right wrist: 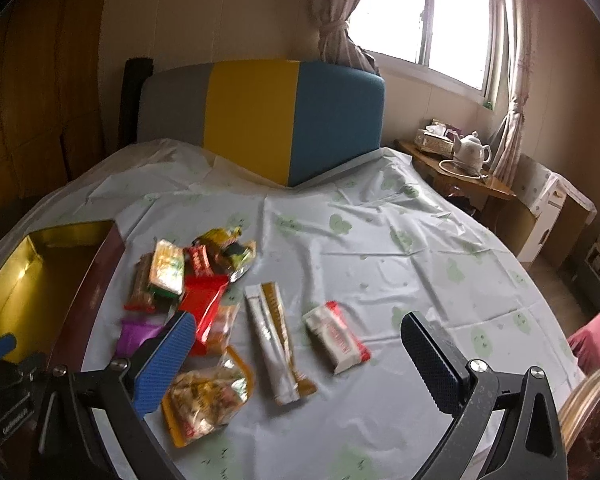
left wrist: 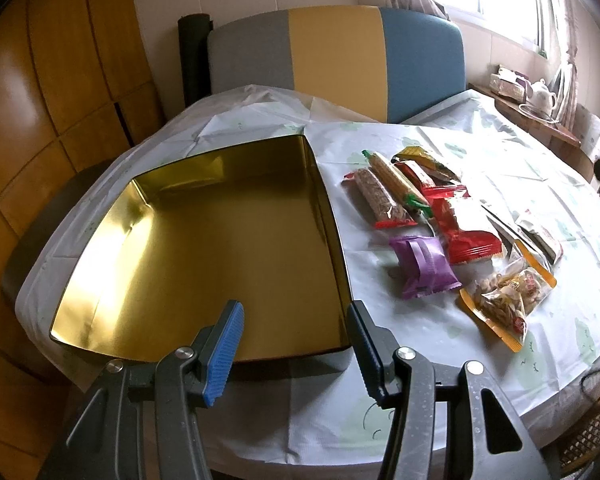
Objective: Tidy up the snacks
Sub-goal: 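Reach the left gripper into the snack pile and grasp the cracker pack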
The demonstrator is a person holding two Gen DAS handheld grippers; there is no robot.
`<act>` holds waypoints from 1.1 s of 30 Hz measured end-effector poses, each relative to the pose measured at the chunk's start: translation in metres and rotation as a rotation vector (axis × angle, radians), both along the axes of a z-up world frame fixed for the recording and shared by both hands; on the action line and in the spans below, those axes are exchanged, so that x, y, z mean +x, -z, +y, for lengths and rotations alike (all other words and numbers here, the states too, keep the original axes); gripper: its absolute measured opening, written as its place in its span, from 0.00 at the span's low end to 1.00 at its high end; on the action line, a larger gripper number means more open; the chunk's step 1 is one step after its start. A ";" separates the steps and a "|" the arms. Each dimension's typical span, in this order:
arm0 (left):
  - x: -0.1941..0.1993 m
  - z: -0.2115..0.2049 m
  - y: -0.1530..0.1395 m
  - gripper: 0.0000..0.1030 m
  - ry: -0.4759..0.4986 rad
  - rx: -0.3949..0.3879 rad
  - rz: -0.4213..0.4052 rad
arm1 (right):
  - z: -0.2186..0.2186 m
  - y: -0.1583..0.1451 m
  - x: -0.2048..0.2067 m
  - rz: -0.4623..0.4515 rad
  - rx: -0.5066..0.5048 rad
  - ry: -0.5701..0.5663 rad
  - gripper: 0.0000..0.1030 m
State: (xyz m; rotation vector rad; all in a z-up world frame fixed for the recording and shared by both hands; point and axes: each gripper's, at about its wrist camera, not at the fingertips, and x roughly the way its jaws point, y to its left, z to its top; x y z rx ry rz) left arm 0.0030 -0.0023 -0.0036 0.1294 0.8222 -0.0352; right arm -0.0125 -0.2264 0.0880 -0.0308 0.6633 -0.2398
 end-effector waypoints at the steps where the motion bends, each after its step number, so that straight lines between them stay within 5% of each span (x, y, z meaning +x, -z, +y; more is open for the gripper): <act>1: 0.000 -0.001 0.000 0.53 0.000 0.000 0.000 | -0.005 -0.003 0.002 -0.002 0.003 0.006 1.00; 7: 0.001 -0.003 0.000 0.53 0.033 -0.017 0.010 | -0.046 -0.019 0.023 0.010 0.037 0.035 1.00; 10: 0.001 -0.003 -0.003 0.55 0.105 -0.089 0.024 | -0.072 -0.021 0.041 0.030 0.053 0.055 1.00; 14: 0.006 -0.007 -0.013 0.59 0.183 -0.167 0.039 | -0.108 -0.004 0.068 0.084 0.097 0.074 1.00; 20: 0.032 -0.023 -0.017 0.59 0.234 -0.193 0.107 | -0.152 0.029 0.079 0.166 0.281 0.167 1.00; 24: 0.051 -0.042 -0.026 0.59 0.283 -0.202 0.128 | -0.157 0.029 0.079 0.158 0.313 0.169 1.00; 28: 0.081 -0.059 -0.029 0.43 0.287 -0.180 0.166 | -0.149 0.029 0.079 0.168 0.303 0.141 1.00; 33: 0.124 -0.080 -0.026 0.35 0.274 -0.181 0.205 | -0.145 0.026 0.079 0.149 0.301 0.119 1.00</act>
